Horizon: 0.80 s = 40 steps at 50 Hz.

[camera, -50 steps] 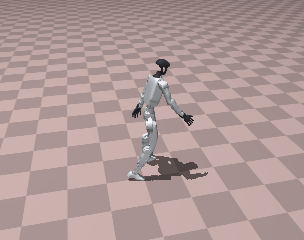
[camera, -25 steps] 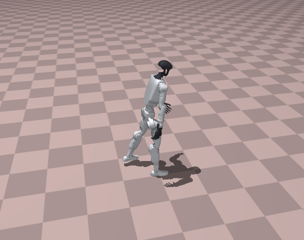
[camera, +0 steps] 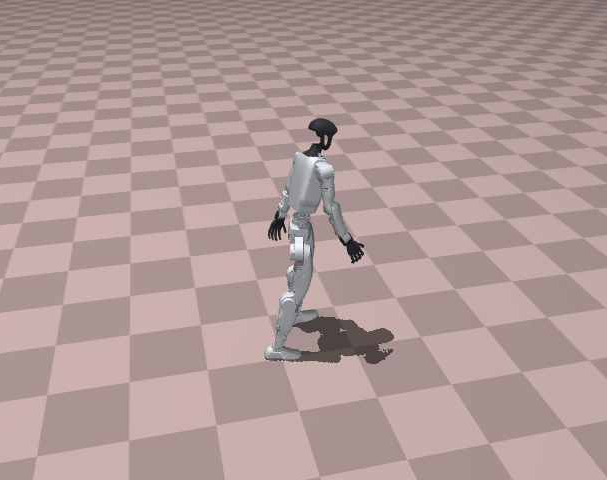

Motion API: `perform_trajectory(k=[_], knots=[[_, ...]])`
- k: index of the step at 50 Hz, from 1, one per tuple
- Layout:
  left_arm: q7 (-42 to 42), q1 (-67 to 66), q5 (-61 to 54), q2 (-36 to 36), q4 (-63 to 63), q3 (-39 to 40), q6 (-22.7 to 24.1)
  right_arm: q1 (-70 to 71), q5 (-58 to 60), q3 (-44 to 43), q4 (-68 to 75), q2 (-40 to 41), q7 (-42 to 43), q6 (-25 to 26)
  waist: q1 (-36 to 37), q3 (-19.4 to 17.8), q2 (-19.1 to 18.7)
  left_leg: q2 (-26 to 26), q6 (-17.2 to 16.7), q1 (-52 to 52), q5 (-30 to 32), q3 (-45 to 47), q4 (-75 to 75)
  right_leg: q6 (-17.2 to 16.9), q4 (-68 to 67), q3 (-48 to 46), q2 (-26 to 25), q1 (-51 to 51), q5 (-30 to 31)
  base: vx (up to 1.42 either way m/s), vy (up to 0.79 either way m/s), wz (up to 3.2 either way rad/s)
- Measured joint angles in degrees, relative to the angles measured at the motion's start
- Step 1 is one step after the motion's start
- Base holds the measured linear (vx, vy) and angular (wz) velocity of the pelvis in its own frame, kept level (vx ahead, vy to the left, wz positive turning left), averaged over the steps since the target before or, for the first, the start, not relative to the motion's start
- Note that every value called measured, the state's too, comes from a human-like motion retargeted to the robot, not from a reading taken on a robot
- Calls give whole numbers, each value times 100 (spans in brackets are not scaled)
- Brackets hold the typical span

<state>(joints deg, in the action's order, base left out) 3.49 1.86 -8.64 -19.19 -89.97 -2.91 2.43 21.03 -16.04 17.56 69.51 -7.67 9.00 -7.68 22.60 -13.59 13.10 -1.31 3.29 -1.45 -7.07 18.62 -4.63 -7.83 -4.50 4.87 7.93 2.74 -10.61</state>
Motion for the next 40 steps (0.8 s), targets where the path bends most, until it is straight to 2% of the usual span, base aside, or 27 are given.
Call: perform_trajectory(k=[2,4,6,8,10,12,15,16,18,20,25,28,30,36,40], knots=[[-219,202,-115,-25,-41,-74,-178,-212,140,-75,69,69,-127,121,-110,-17,-133,-177,-111,231,-157,-149,101,242,-628,-307,-184,-22,28,45,19,49],[-204,487,56,18,5,-232,-300,-453,157,-119,171,96,-246,164,-240,31,-228,-286,-12,317,-254,-316,184,425,-1532,-487,-324,-435,-183,41,15,58],[-156,859,102,83,155,-378,-423,-673,495,-208,355,86,-255,324,-357,60,-280,-321,-67,343,-369,-426,272,516,-2187,-715,-332,-941,-387,38,11,51],[-65,1298,108,155,363,-477,-471,-859,931,-308,579,63,-240,501,-492,57,-298,-283,-153,355,-488,-522,357,525,-2242,-998,-228,-1310,-433,37,9,55],[66,1761,-19,230,617,-580,-387,-1002,1238,-351,812,36,-276,620,-700,10,-309,-180,-164,402,-581,-670,418,429,-1647,-1165,-139,-1440,-218,38,8,74],[207,2220,-273,296,886,-714,-179,-1091,1389,-343,1031,-1,-404,683,-965,-88,-296,-6,-126,516,-661,-851,443,181,-652,-1124,-63,-1410,403,40,6,84],[335,2850,-642,352,1261,-944,170,-1169,1580,-365,1297,-79,-725,744,-1342,-266,-276,259,-74,802,-791,-1080,429,-355,615,-911,87,-1383,1647,43,2,67],[349,3030,-746,345,1387,-1032,235,-1181,1637,-395,1350,-116,-837,762,-1446,-308,-312,290,-77,915,-832,-1126,400,-475,808,-888,117,-1411,1857,45,-2,45],[409,3317,-955,311,1636,-1164,319,-1225,1783,-456,1412,-195,-1017,814,-1654,-336,-436,282,-133,1113,-920,-1196,335,-615,947,-957,140,-1493,1963,46,-4,33],[572,3559,-1158,250,1910,-1260,363,-1191,1865,-534,1413,-316,-1105,855,-1883,-318,-617,236,-129,1233,-988,-1275,269,-548,950,-1103,141,-1465,2045,46,-6,33],[1170,3558,-1779,207,2620,-1241,653,-893,1780,-689,1400,-651,-733,827,-2345,-303,-1047,156,-95,1392,-1039,-1326,472,-510,884,-1336,136,-1075,1485,47,-9,24],[1060,3040,-2220,305,2825,-952,702,-680,1721,-728,1471,-750,-516,891,-2268,-328,-1105,252,-189,1390,-991,-1183,820,-521,709,-1184,166,-856,1185,48,-11,-45],[671,2504,-2410,374,2837,-754,536,-632,1760,-824,1498,-762,-343,967,-2040,-323,-1059,374,-324,1334,-1045,-1118,965,-716,32,-999,228,-971,747,48,-7,-87],[278,1193,-1289,485,2067,-260,124,-260,1800,-845,1081,-729,-173,898,-1352,-279,-990,377,-301,393,-816,-574,504,-650,113,-644,211,-630,471,45,1,-60],[143,517,-497,446,1222,14,-48,-120,1490,-440,414,-724,34,627,-841,-273,-885,204,-266,-203,-5,-436,-2,-540,81,-453,127,-446,267,45,6,-50]])
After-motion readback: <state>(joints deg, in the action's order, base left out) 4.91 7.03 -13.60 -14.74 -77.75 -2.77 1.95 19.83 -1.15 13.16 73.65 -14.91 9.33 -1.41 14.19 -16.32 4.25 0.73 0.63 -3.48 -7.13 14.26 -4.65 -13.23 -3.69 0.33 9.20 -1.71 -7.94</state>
